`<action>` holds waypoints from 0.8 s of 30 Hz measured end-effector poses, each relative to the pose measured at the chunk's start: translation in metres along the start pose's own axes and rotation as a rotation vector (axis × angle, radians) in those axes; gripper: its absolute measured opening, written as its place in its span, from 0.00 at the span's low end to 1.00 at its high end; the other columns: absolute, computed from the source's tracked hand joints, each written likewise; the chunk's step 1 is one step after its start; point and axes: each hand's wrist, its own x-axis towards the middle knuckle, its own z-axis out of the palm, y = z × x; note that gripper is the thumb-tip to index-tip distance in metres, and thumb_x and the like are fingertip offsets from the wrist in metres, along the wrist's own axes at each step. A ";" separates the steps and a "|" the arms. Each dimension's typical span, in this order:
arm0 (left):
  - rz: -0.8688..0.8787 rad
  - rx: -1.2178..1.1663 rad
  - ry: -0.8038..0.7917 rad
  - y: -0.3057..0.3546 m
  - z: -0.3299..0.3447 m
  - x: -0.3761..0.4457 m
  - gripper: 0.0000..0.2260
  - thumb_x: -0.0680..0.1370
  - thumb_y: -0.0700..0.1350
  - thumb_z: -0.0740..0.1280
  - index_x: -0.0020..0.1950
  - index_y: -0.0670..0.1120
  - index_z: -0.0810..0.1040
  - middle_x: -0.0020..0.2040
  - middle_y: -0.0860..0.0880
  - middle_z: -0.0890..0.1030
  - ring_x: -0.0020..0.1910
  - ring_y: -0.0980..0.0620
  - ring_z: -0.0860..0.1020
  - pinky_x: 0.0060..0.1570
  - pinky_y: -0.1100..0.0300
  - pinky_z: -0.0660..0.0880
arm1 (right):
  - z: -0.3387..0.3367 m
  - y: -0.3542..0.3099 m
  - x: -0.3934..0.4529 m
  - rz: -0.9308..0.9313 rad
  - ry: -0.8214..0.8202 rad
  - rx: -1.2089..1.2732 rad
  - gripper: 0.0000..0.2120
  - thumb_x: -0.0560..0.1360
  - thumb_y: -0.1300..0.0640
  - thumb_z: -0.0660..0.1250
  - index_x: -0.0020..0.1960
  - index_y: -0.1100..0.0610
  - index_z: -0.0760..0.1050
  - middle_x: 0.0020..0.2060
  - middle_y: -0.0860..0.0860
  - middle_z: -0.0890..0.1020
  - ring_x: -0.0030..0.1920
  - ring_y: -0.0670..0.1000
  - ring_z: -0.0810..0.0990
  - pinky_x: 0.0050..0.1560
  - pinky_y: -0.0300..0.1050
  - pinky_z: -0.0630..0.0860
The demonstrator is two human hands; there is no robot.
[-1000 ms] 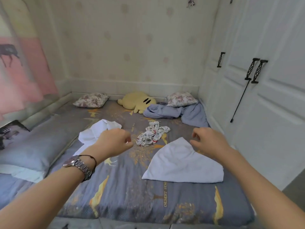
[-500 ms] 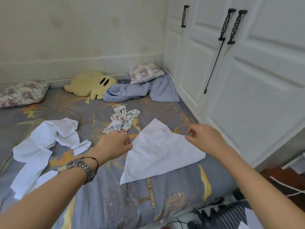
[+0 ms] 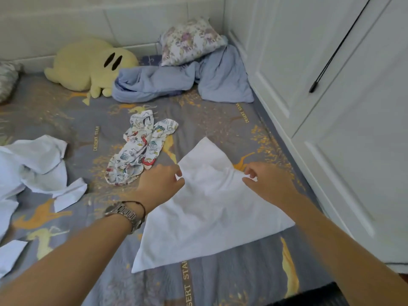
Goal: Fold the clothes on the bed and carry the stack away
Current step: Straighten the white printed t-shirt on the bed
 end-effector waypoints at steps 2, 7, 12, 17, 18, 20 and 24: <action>-0.007 -0.024 -0.008 -0.003 0.016 0.023 0.14 0.76 0.52 0.60 0.59 0.51 0.75 0.49 0.52 0.82 0.49 0.47 0.79 0.47 0.55 0.76 | 0.013 0.009 0.028 0.009 -0.020 -0.003 0.05 0.74 0.50 0.64 0.47 0.51 0.74 0.42 0.47 0.77 0.44 0.50 0.73 0.43 0.42 0.67; -0.019 -0.048 0.014 -0.018 0.058 0.073 0.14 0.77 0.51 0.60 0.61 0.52 0.73 0.50 0.54 0.82 0.50 0.48 0.79 0.47 0.56 0.75 | 0.048 0.021 0.084 0.029 -0.042 0.034 0.04 0.72 0.51 0.67 0.44 0.49 0.74 0.40 0.46 0.79 0.47 0.53 0.77 0.47 0.45 0.72; -0.044 -0.074 -0.019 -0.043 0.106 0.121 0.14 0.76 0.51 0.61 0.61 0.52 0.72 0.53 0.52 0.80 0.50 0.48 0.79 0.46 0.56 0.76 | 0.094 0.039 0.130 0.054 -0.057 0.056 0.06 0.72 0.53 0.67 0.48 0.52 0.75 0.42 0.46 0.75 0.51 0.54 0.77 0.48 0.48 0.71; -0.123 -0.152 -0.077 -0.064 0.147 0.158 0.18 0.77 0.50 0.62 0.67 0.50 0.68 0.61 0.47 0.76 0.59 0.46 0.75 0.53 0.53 0.73 | 0.134 0.059 0.177 0.063 -0.075 0.149 0.19 0.69 0.57 0.72 0.59 0.55 0.74 0.54 0.56 0.75 0.57 0.57 0.74 0.56 0.49 0.69; -0.121 -0.171 -0.088 -0.066 0.153 0.165 0.20 0.77 0.50 0.62 0.68 0.50 0.66 0.62 0.47 0.74 0.60 0.45 0.73 0.54 0.52 0.73 | 0.140 0.062 0.187 0.048 -0.084 0.165 0.21 0.69 0.57 0.72 0.61 0.56 0.74 0.56 0.57 0.74 0.58 0.57 0.74 0.57 0.48 0.68; -0.116 -0.198 -0.103 -0.071 0.163 0.176 0.22 0.77 0.51 0.63 0.70 0.50 0.64 0.65 0.46 0.71 0.62 0.45 0.71 0.56 0.52 0.71 | 0.153 0.064 0.205 0.011 -0.104 0.198 0.24 0.68 0.58 0.74 0.62 0.58 0.73 0.57 0.58 0.73 0.59 0.57 0.73 0.60 0.46 0.66; -0.180 -0.286 -0.101 -0.078 0.181 0.197 0.26 0.75 0.50 0.66 0.71 0.49 0.63 0.66 0.46 0.68 0.66 0.45 0.65 0.61 0.48 0.69 | 0.178 0.069 0.238 -0.026 -0.099 0.250 0.24 0.68 0.61 0.74 0.63 0.61 0.74 0.59 0.60 0.73 0.64 0.58 0.70 0.65 0.46 0.63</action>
